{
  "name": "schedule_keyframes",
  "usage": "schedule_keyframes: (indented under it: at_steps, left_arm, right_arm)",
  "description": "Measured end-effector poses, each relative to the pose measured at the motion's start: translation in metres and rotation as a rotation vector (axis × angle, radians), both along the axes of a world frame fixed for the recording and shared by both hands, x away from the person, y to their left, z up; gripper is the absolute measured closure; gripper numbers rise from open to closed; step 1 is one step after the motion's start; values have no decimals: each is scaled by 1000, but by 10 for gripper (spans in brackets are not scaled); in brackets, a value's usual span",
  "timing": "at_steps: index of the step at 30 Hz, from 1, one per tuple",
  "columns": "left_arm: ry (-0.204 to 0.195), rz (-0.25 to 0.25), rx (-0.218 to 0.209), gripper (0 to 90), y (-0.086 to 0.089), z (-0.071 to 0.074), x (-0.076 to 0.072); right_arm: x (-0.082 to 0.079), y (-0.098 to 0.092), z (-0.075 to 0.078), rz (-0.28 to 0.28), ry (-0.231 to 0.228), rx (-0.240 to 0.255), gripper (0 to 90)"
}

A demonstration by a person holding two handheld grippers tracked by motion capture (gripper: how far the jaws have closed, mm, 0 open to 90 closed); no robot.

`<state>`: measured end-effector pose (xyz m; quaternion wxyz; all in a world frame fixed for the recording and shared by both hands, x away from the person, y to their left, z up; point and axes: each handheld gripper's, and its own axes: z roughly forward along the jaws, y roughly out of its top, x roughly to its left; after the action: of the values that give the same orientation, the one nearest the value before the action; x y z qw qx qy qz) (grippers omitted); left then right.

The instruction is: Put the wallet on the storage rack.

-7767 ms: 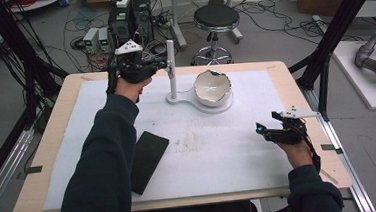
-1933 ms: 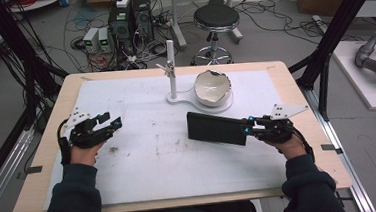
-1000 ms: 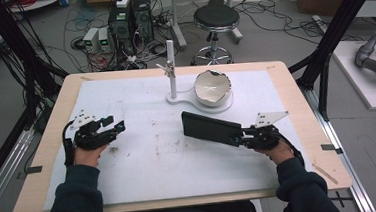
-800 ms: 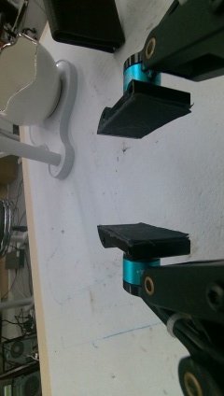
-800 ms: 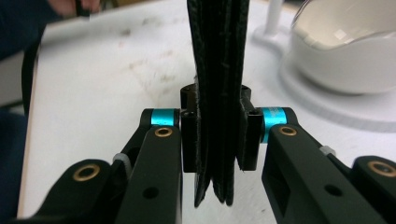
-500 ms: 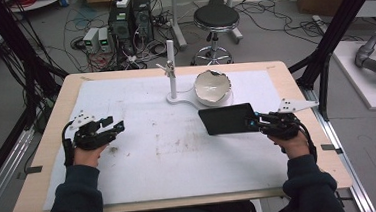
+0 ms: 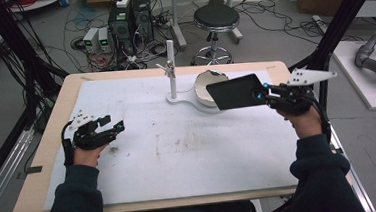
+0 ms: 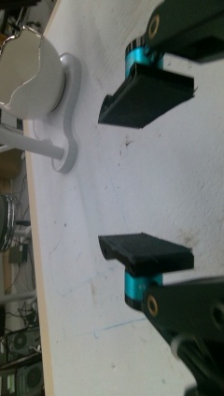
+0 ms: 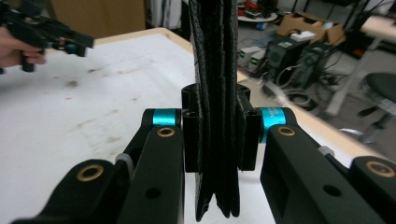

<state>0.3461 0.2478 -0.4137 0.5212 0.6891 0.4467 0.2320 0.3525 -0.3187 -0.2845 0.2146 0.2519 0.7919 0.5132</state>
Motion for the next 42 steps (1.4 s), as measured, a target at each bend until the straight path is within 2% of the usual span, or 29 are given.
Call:
schedule_keyframes:
  at_steps: [3,8,9,10,12,13,14,15,16,17,18,19,23,27,30,32,33,34,35,36,37,38,39,40,41,42]
  left_arm:
    - [-3,18,4,259,1,0,0]
    - [-26,5,8,258,1,2,-1]
    - [-26,5,8,259,1,2,-1]
    - [-30,4,7,259,2,2,-1]
    - [-29,8,5,259,2,2,-1]
    - [-29,8,5,259,2,2,-1]
    - [-31,11,6,259,2,2,-1]
    - [-31,11,6,259,2,2,-1]
    - [-35,11,6,259,2,3,-1]
    - [-35,11,6,259,2,3,-1]
    - [-38,10,7,259,3,3,-1]
    - [-37,10,7,259,3,3,-1]
    - [-31,7,1,259,3,2,-1]
    - [-33,7,0,259,3,3,-1]
    - [-30,8,-2,259,4,2,-1]
    - [-30,8,-5,259,4,2,0]
    - [-30,8,-5,259,4,2,0]
    - [-28,10,-6,259,4,2,0]
    - [-28,10,-6,259,4,2,0]
    - [-31,9,-5,259,4,3,-1]
    - [-31,9,-5,261,4,3,-1]
    - [-36,10,-8,262,3,3,-1]
    - [-36,10,-8,262,3,3,-1]
    - [-34,10,-8,262,4,3,-1]
    - [-34,10,-8,262,4,3,-1]
    - [-32,12,-8,262,3,3,-1]
  right_arm:
    - [13,8,22,-15,-39,-76,773]
    - [38,29,37,-9,-52,-216,773]
    - [38,29,37,-9,-52,-216,773]
    - [46,38,39,-4,-64,-252,773]
    - [53,46,41,8,-79,-285,773]
    - [53,46,41,8,-79,-285,773]
    - [57,55,43,11,-88,-330,773]
    - [57,55,43,11,-88,-330,773]
    - [63,62,43,11,-99,-401,773]
    - [63,62,43,11,-99,-401,773]
    - [68,68,42,12,-99,-469,773]
    - [70,70,41,14,-94,-493,773]
    - [80,78,33,20,-79,-532,772]
    - [92,84,18,22,-32,-513,771]
    - [99,92,7,22,-3,-516,770]
    - [103,97,-2,36,29,-484,765]
    - [103,97,-2,36,29,-484,765]
    - [104,100,-6,41,30,-421,761]
    - [104,100,-6,41,30,-421,761]
    - [105,99,-9,36,58,-359,750]
    - [105,99,-9,36,58,-359,750]
    - [106,97,-13,43,88,-303,716]
    - [105,96,-16,51,100,-269,703]
    - [103,95,-19,63,96,-246,691]
    - [103,95,-19,63,96,-246,691]
    - [100,97,-24,98,111,-223,674]
